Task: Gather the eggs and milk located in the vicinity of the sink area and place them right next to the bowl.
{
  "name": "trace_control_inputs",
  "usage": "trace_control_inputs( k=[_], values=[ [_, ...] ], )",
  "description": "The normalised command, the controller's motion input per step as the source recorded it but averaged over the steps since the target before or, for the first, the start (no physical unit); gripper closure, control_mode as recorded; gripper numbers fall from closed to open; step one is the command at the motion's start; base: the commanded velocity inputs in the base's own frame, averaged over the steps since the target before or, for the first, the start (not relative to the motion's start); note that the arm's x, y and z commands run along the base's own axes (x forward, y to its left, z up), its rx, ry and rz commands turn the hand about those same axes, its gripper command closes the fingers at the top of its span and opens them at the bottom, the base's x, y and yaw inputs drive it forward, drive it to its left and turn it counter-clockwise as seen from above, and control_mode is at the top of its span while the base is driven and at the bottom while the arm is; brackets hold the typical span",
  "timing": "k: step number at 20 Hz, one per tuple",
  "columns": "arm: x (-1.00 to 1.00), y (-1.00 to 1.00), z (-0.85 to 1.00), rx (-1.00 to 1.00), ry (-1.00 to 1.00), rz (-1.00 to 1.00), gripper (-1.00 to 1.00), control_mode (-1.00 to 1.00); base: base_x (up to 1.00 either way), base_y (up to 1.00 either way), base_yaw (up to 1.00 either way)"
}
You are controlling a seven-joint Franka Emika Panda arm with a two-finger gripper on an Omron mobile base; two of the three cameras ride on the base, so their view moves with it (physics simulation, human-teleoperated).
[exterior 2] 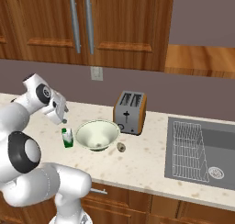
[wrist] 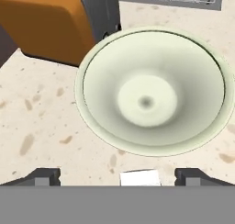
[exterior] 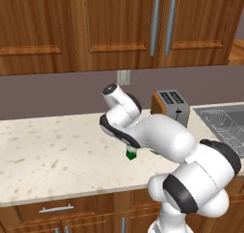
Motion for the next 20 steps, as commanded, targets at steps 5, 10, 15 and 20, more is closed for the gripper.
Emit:
trace_control_inputs(
  k=[5,10,15,20],
  values=[
    [-0.08,-0.17,0.55,0.07,-0.06,0.14,-1.0,-1.0,0.0,0.0,0.0],
    [-0.48,-0.33,0.32,0.01,-0.04,0.23,-1.0,-1.0,0.0,0.0,0.0],
    [-0.86,-0.36,0.05,-0.08,-0.01,0.32,-1.0,-1.0,0.0,0.0,0.0],
    [-0.72,-0.4,0.21,-0.08,-0.07,0.39,-1.0,-1.0,0.0,0.0,0.0]
  ],
)
